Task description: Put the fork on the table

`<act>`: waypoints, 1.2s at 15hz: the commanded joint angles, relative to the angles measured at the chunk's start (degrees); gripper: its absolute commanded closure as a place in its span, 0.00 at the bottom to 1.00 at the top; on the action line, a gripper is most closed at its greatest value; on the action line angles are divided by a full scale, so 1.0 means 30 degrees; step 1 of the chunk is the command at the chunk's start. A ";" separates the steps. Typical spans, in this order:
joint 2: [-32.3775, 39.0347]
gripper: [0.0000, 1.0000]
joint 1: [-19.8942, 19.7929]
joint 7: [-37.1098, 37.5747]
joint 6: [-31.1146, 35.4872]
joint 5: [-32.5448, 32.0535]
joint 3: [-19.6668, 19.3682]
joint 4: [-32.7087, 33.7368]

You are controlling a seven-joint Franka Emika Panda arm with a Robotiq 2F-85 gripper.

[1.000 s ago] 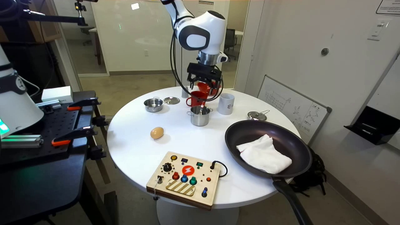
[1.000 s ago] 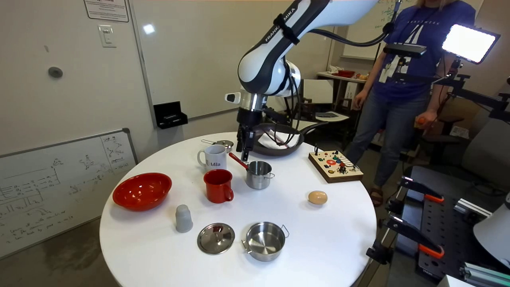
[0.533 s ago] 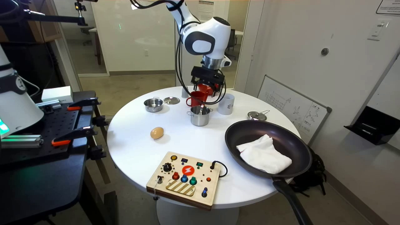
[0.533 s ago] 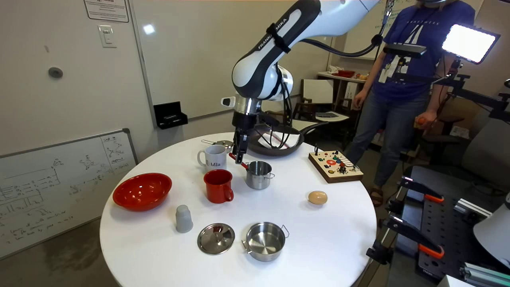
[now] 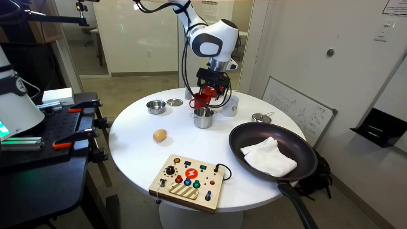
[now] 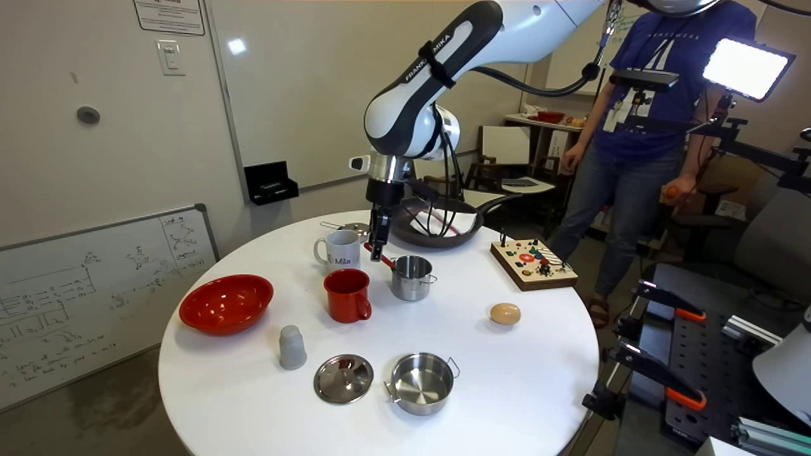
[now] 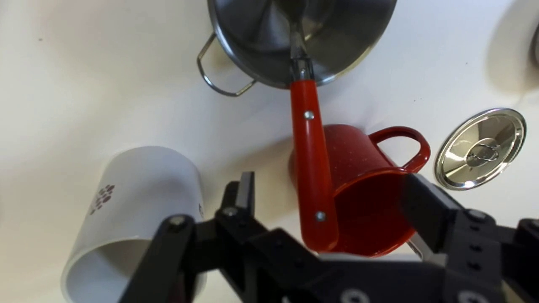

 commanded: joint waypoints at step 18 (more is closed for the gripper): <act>-0.0514 0.91 0.0905 0.2711 -0.1238 -0.1446 -0.0669 0.0342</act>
